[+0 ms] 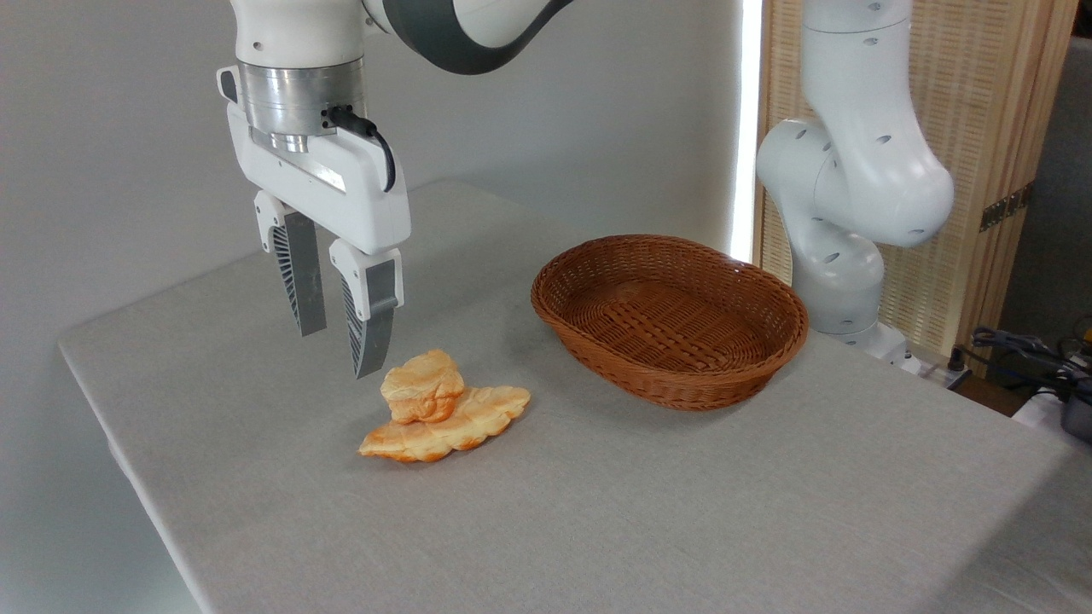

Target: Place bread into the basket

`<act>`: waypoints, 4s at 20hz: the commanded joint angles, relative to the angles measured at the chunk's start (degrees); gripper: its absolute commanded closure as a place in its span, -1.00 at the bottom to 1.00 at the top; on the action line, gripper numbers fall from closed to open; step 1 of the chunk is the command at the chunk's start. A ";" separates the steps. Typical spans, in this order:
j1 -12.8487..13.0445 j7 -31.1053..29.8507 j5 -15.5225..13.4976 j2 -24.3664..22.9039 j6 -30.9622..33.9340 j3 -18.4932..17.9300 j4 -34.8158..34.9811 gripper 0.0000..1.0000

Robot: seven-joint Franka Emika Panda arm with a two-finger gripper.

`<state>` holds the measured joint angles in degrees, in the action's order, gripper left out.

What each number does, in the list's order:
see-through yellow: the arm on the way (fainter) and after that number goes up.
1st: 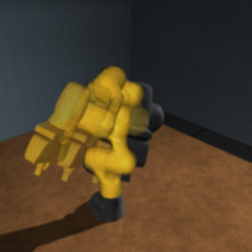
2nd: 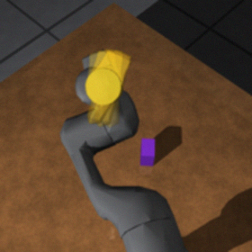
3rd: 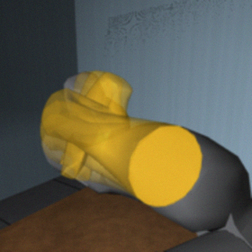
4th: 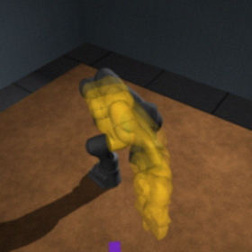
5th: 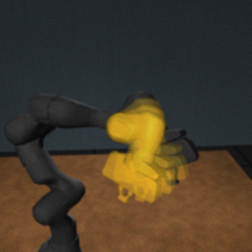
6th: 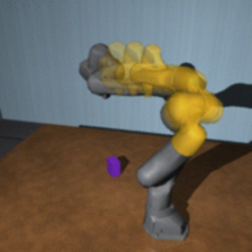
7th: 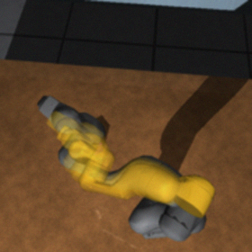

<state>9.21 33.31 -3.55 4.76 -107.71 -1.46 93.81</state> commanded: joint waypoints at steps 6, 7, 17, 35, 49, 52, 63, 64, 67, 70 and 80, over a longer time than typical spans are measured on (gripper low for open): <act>-0.68 2.20 0.13 0.43 -0.14 0.40 -0.47 -1.00; -0.68 1.85 0.12 0.25 -0.14 0.31 -0.65 -1.00; -0.68 2.55 0.30 0.08 -0.05 -0.92 -0.83 -1.00; -0.42 1.77 -0.40 0.08 0.13 -1.36 -0.74 -1.00; -0.07 0.88 -0.23 0.34 -0.14 -1.36 -0.74 -1.00; -0.07 0.88 -0.32 0.34 -0.05 -1.27 -0.74 -1.00; -0.07 0.97 -0.32 0.43 -0.31 -1.36 -0.74 -1.00; -0.07 0.97 -0.32 0.43 -0.40 -1.36 -0.74 -1.00; -0.07 0.97 -0.32 0.52 -0.57 -1.36 -0.74 -1.00; -0.07 0.97 -0.32 0.52 -0.57 -1.36 -0.74 -1.00; 0.46 0.97 -0.32 0.17 0.04 -0.48 -0.74 -1.00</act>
<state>8.93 34.52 -3.56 4.95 -107.71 -2.56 93.70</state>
